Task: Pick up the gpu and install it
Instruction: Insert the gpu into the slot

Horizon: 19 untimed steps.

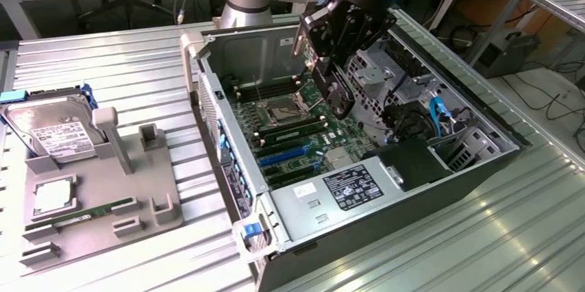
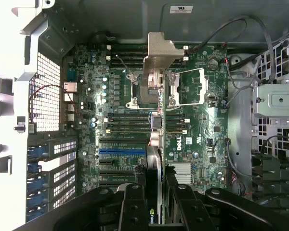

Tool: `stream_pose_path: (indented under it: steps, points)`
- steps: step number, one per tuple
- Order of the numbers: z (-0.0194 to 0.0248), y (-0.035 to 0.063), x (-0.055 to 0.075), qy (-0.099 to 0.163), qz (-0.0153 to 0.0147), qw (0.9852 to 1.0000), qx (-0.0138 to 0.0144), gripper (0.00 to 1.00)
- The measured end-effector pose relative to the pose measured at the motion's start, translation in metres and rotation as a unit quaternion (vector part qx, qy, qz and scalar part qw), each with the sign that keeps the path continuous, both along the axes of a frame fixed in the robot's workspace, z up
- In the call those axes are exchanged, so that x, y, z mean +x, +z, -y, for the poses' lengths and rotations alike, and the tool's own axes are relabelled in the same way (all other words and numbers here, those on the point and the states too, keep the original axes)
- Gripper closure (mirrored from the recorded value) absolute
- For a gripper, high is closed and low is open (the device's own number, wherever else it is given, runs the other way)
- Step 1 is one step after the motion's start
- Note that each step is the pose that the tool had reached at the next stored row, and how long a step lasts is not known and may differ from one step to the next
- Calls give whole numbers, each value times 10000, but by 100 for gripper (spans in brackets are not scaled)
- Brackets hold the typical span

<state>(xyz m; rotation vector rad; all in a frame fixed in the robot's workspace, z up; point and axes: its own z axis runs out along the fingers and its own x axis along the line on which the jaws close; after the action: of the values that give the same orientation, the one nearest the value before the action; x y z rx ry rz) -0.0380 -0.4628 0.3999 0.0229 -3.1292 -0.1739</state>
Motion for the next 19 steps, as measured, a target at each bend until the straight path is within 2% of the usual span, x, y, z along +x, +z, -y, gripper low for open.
stream_pose_path:
  steps: [3,5,7,9,10,14,15,19]
  points:
    - [0,-1,0,251,1,9997,1,74]
    - [0,-2,0,480,2,9988,0,74]
    - [0,-6,0,873,3,9962,0,74]
    - [0,-9,0,1077,3,9942,0,74]
    - [0,-12,0,1264,3,9920,1,74]
    - [0,-16,0,1623,3,9867,1,74]
    - [0,-18,0,1781,3,9840,0,74]
    - [0,-24,0,2155,4,9765,0,74]
